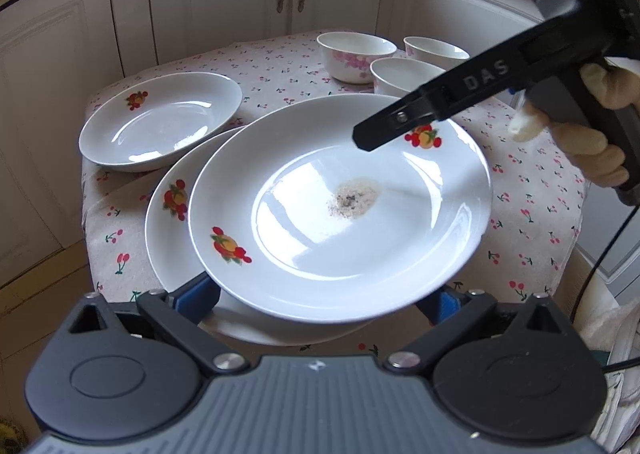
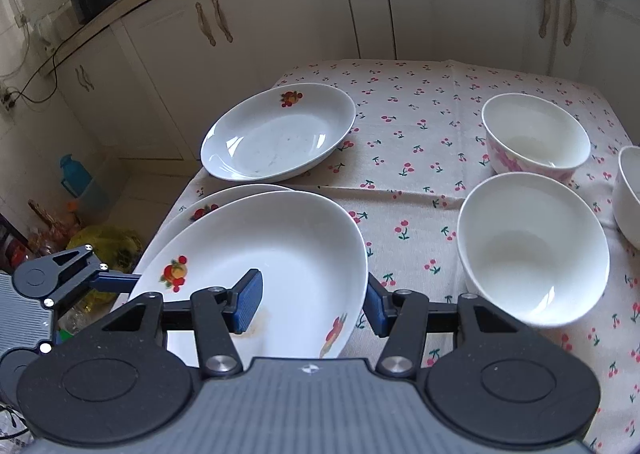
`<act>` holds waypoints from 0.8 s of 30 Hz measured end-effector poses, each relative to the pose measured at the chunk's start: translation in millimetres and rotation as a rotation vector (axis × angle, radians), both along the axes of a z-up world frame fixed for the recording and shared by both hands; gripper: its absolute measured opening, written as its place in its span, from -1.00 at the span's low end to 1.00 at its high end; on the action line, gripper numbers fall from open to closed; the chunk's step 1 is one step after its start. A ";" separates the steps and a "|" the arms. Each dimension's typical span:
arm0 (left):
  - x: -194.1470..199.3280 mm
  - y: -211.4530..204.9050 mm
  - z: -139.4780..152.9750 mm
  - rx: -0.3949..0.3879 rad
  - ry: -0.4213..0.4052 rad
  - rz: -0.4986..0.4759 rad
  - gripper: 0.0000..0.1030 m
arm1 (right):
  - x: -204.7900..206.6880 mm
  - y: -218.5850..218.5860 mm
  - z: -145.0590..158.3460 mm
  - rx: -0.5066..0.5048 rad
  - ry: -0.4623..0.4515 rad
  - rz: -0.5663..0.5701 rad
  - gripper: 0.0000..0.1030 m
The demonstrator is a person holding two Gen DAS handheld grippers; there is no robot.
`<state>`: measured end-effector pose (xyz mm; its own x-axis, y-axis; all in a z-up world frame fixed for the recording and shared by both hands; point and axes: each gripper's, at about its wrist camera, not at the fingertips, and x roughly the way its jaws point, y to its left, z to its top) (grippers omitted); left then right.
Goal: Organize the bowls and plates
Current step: 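Lower the stained plate with both grippers onto the flowered white plate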
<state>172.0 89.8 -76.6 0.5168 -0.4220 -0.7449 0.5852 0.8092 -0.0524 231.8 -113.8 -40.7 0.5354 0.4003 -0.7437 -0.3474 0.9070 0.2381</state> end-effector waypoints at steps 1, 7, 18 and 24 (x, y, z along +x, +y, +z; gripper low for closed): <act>0.0 -0.8 0.3 0.005 0.003 0.001 0.98 | -1.7 -1.6 1.2 0.010 0.004 -0.004 0.15; 1.3 -11.1 -0.9 0.067 0.005 0.008 0.98 | -10.5 -7.9 5.5 0.038 0.006 -0.019 0.16; 7.9 -28.1 -2.0 0.151 0.047 0.057 0.98 | -17.5 -16.5 10.3 0.082 0.008 -0.045 0.18; 15.1 -42.2 -1.9 0.229 0.092 0.087 0.98 | -19.3 -22.9 13.1 0.123 0.005 -0.062 0.20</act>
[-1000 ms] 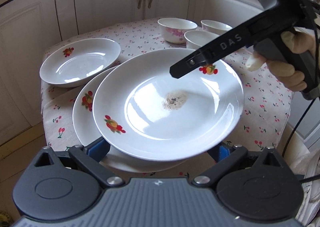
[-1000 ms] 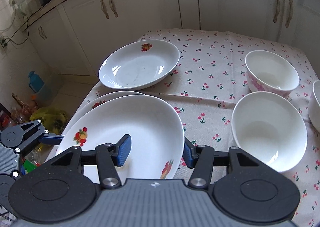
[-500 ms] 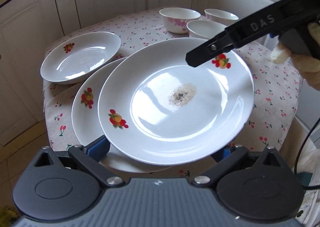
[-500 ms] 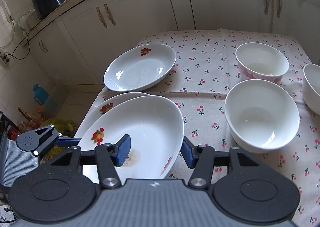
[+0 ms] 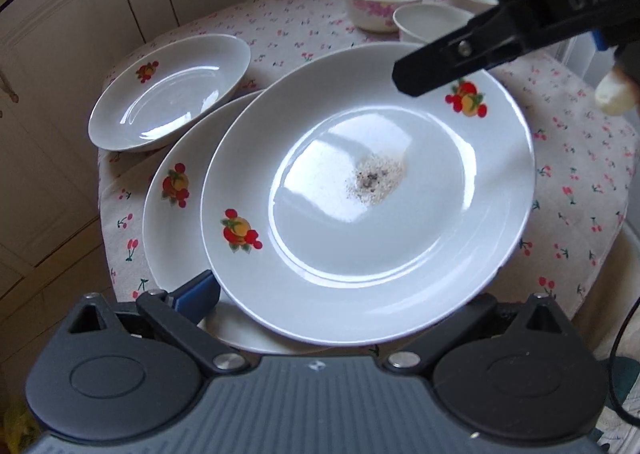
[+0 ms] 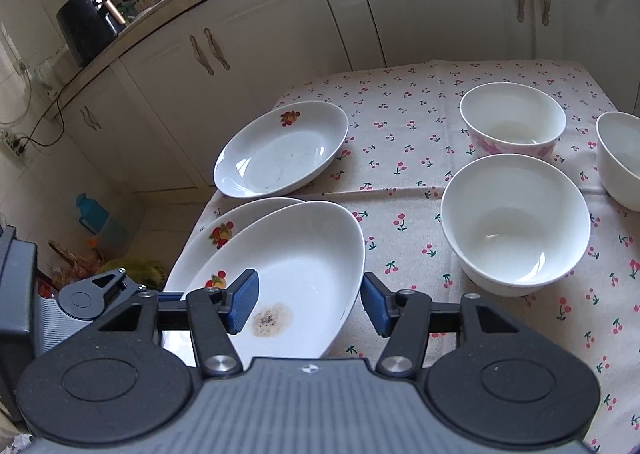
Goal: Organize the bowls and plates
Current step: 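Lower the stained plate with both grippers onto the flowered white plate, then open both grippers and withdraw them from the stacked plates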
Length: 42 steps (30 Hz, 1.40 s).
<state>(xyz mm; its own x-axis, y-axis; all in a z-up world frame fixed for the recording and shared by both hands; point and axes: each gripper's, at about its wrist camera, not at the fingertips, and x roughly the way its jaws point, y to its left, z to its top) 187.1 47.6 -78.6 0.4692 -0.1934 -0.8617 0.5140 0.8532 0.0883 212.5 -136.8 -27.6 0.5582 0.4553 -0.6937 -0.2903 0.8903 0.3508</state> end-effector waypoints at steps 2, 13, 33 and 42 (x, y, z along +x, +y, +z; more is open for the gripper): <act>0.1 -0.4 0.6 0.006 0.008 0.003 0.98 | -1.3 -1.4 1.0 0.009 -0.006 -0.001 0.21; -15.5 16.8 11.2 -0.132 0.003 0.006 0.96 | 2.8 -3.6 -0.9 0.018 -0.035 0.018 0.16; -35.1 55.0 24.8 -0.275 -0.064 0.046 0.98 | -3.1 14.8 -0.9 -0.092 -0.083 0.057 0.27; -37.7 80.6 64.9 -0.330 -0.349 0.069 0.98 | -2.6 22.7 24.2 -0.176 -0.165 0.114 0.69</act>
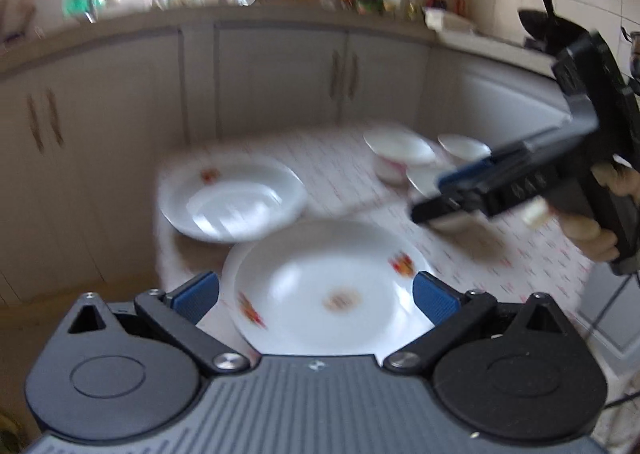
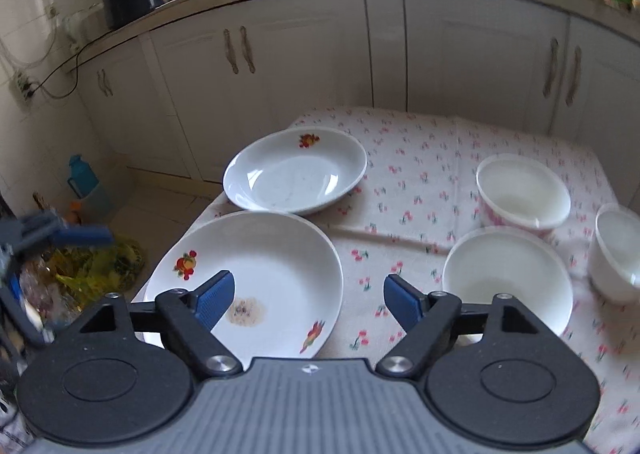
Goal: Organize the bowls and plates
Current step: 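Open both grippers and withdraw them from the stacked plates, then grasp the shallow flowered plate's rim with the right gripper while the left gripper grasps its opposite rim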
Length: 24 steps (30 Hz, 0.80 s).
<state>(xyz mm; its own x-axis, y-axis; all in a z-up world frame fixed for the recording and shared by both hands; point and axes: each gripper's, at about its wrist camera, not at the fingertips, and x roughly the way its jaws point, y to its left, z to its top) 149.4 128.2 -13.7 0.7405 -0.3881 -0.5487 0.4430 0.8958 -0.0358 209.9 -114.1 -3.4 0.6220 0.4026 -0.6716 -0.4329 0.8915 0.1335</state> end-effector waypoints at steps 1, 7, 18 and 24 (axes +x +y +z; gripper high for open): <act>5.7 5.7 3.4 0.003 -0.028 0.009 0.98 | 2.7 1.3 2.9 -0.003 -0.007 0.005 0.75; 59.5 36.9 5.4 0.036 -0.102 0.045 0.98 | 34.7 7.2 19.2 0.023 -0.034 0.029 0.79; 148.4 73.8 -49.6 0.063 0.003 -0.059 0.97 | 118.9 35.6 9.6 -0.002 0.059 0.022 0.78; 171.9 80.7 -75.5 0.064 0.043 -0.155 0.95 | 157.6 50.3 -6.4 -0.007 0.131 0.019 0.78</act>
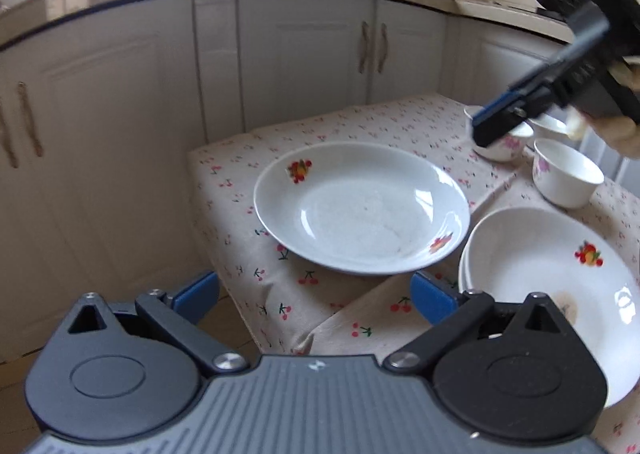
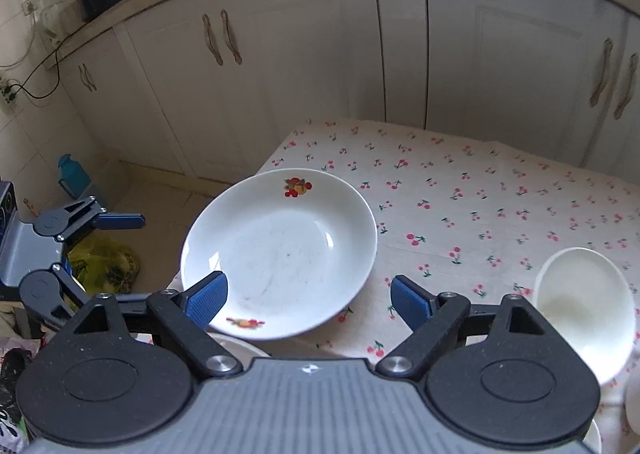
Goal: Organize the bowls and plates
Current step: 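Grasp the shallow flowered plate's rim with the right gripper while the left gripper grasps its opposite rim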
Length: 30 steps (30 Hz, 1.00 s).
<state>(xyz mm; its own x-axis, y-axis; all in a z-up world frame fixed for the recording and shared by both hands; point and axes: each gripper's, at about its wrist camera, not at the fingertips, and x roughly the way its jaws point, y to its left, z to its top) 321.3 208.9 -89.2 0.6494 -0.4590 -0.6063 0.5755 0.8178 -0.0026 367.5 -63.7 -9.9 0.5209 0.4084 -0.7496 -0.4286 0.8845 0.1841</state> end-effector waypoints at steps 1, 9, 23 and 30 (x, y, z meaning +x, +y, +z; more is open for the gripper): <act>3.0 1.1 -3.3 0.002 0.004 -0.015 0.95 | 6.9 1.7 -2.5 -0.003 0.012 -0.008 0.77; 23.3 -4.1 -18.0 -0.009 0.026 -0.139 0.86 | 57.1 5.6 -25.7 0.043 0.143 -0.052 0.57; 42.9 -17.9 -24.3 0.014 0.020 -0.281 0.83 | 93.6 13.2 -51.8 0.039 0.213 -0.050 0.25; 48.9 -22.6 -26.8 0.035 0.017 -0.323 0.83 | 102.1 11.8 -58.1 0.051 0.237 -0.042 0.11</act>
<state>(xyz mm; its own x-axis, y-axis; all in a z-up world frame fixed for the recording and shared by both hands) 370.2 186.4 -116.0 0.4632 -0.6186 -0.6347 0.8057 0.5922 0.0108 469.6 -51.9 -68.0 0.3501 0.4306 -0.8319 -0.3315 0.8876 0.3199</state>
